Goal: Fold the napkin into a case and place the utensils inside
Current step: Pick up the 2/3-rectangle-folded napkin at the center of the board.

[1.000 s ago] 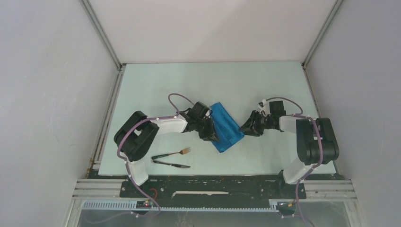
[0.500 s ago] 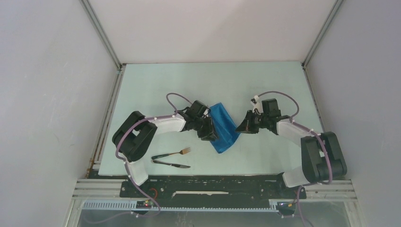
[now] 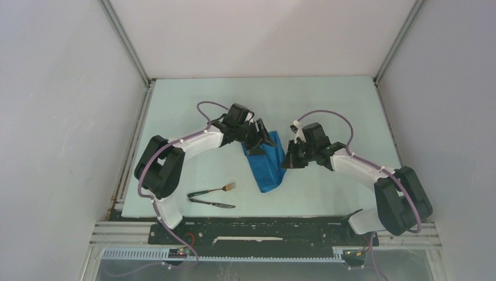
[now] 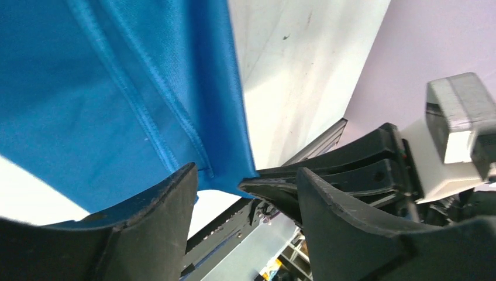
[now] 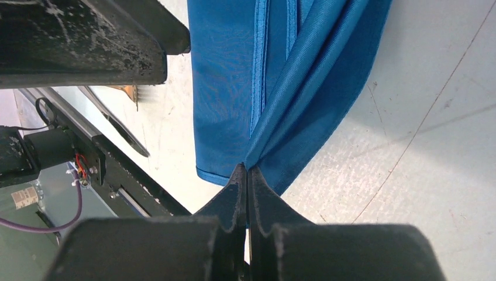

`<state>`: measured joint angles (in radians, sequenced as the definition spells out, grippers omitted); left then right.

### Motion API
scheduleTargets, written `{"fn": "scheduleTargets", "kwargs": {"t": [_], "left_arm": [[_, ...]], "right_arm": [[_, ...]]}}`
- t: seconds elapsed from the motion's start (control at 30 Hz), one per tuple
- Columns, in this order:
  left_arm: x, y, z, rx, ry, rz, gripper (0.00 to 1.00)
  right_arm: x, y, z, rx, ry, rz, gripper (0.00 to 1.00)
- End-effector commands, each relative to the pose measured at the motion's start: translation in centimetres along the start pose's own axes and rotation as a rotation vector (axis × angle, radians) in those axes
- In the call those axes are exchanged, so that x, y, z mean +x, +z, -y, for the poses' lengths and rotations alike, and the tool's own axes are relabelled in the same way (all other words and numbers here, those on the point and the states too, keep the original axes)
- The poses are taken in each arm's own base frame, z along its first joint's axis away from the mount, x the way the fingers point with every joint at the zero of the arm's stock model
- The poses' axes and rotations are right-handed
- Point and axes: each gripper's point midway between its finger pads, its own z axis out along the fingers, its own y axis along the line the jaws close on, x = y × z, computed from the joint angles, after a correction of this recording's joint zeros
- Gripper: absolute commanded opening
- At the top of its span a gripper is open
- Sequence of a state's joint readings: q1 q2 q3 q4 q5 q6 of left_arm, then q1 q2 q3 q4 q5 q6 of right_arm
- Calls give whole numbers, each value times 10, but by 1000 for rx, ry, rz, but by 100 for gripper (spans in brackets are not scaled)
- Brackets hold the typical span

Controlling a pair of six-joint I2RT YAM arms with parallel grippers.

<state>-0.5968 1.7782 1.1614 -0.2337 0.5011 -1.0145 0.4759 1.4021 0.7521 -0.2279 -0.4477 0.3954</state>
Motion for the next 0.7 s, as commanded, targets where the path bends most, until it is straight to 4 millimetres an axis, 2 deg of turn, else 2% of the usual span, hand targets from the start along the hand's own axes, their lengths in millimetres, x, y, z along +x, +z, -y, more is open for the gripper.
{"fn": "scheduleTargets", "kwargs": {"t": [0.0,0.07,0.13,0.23,0.47,0.67], "left_arm": [[11,-3,12,-15,47,-50,61],[11,-9,6,-40,64,-4,52],[6,-19,2,-55,121,88,53],[11,-29,9,-34,263,161,56],[48,-17,3,-152,566,239,61],[50,-18,6,-387,799,457,65]], "right_arm": [[-15,-4,-14,0,-26,52,0],[-14,-4,-15,-2,-8,49,0],[-15,-4,-16,-6,21,50,0],[-15,-5,-19,-17,55,50,0],[-12,-12,-8,-18,181,52,0],[-10,-15,-7,-41,240,54,0]]}}
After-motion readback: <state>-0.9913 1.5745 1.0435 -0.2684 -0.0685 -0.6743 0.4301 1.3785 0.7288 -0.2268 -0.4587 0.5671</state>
